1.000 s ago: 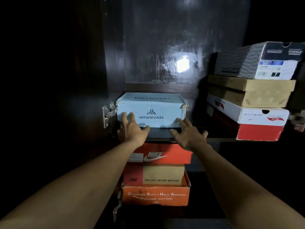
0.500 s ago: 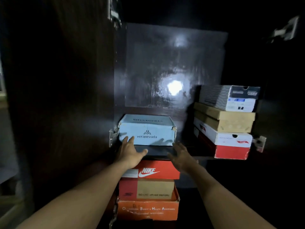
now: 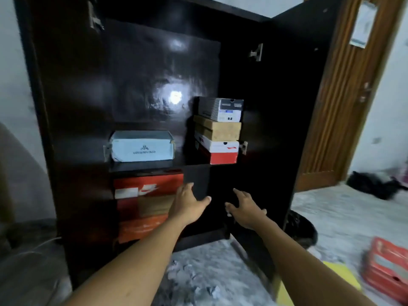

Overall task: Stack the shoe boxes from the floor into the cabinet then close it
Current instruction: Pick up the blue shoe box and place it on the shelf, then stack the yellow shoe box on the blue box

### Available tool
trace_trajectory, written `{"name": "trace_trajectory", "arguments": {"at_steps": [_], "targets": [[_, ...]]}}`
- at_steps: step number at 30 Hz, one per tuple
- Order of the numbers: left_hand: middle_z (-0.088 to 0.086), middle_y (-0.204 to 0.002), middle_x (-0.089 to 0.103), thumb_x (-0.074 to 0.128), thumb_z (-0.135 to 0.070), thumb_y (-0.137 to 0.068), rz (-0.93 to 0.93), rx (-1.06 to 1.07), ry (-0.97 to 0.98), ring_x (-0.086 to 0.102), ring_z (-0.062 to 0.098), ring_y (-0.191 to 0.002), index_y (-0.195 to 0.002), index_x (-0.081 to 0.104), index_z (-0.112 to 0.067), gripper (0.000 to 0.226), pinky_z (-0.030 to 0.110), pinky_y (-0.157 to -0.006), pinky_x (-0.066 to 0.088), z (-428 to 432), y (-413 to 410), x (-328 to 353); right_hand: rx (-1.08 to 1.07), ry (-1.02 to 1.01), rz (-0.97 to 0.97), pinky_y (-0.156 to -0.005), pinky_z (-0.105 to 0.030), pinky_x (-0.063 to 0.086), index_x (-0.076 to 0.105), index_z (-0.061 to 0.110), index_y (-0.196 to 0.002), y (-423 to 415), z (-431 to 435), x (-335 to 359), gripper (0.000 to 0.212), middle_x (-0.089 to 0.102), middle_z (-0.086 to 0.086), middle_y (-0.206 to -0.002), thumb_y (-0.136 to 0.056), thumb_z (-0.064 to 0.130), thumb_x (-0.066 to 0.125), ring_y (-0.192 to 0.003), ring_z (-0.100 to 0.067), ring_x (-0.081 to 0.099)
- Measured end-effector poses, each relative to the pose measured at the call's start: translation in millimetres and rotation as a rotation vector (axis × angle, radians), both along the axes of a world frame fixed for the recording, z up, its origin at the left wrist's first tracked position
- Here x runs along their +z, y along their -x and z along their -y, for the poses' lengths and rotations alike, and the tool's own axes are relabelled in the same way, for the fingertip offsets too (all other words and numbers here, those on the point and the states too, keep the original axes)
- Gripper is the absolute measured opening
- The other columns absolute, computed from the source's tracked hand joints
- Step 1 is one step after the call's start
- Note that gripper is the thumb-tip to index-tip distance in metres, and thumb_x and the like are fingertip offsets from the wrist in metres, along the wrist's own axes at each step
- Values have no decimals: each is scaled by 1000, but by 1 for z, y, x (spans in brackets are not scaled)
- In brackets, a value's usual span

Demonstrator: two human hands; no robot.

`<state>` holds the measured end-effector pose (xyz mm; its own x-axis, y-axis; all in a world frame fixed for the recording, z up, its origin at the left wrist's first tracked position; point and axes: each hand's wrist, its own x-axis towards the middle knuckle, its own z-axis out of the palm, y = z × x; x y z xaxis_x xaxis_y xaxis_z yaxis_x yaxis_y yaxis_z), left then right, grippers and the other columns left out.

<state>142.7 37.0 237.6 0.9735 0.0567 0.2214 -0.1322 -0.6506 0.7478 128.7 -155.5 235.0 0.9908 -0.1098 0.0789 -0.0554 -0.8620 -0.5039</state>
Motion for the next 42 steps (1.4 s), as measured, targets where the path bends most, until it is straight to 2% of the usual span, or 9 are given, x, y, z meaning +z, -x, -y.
{"name": "trace_trajectory", "arguments": {"at_steps": [7,10,12,19,22,27,34,39,42], "targets": [[6,-155,33,66,-52,-88,-154,-368,10,43,26,-138,-151,36,-16,78,36,-110,38,135,49,-36,-298,9,-109,-112,-60,28,19,25,-156,109,114,-64,79,20,-4,-163,-90,59,46,-144,-32,32],[5,-155,34,63,-53,-89,-149,-515,2,42,26,-138,-150,36,-18,75,36,-106,39,187,66,-46,-454,3,-176,-111,-59,31,22,23,-155,159,163,-102,76,23,-7,-161,-92,55,48,-143,-32,35],[6,-155,34,65,-52,-87,-160,-610,-43,41,26,-139,-151,36,-17,78,34,-106,38,218,77,-61,-555,-20,-216,-110,-60,32,23,24,-155,193,186,-120,78,23,-6,-161,-89,56,48,-140,-32,39],[8,-157,32,65,-54,-86,-159,-816,-266,38,26,-141,-152,32,-15,83,39,-105,43,296,91,-110,-785,-48,-317,-114,-57,29,17,23,-157,279,236,-154,71,17,-4,-164,-98,51,44,-146,-29,31],[6,-157,31,64,-54,-87,-171,-870,-326,40,27,-140,-154,29,-16,84,40,-102,45,324,96,-128,-870,-71,-366,-111,-63,27,16,27,-157,305,251,-169,67,16,1,-165,-100,50,43,-146,-29,30],[2,-156,31,64,-57,-87,-206,-902,-451,46,27,-133,-154,27,-20,86,40,-95,49,354,94,-162,-891,-151,-396,-113,-64,23,15,26,-157,321,286,-206,66,13,2,-165,-101,48,42,-147,-27,28],[6,-151,37,67,-59,-84,-326,-794,-556,46,30,-132,-152,30,-16,89,42,-98,48,374,72,-212,-849,-230,-401,-113,-62,25,16,26,-157,296,330,-250,67,17,1,-164,-100,48,45,-145,-28,33],[10,-145,41,70,-59,-81,-380,-577,-492,48,35,-128,-148,37,-14,88,44,-95,49,399,39,-238,-747,-296,-346,-118,-49,26,16,17,-158,252,366,-275,70,16,-7,-165,-100,43,48,-146,-29,31],[9,-147,38,71,-58,-79,-350,-448,-464,42,35,-133,-147,38,-14,88,50,-98,48,406,9,-255,-726,-289,-339,-114,-62,24,17,23,-157,208,387,-291,71,16,-1,-165,-98,49,47,-146,-29,32]]}}
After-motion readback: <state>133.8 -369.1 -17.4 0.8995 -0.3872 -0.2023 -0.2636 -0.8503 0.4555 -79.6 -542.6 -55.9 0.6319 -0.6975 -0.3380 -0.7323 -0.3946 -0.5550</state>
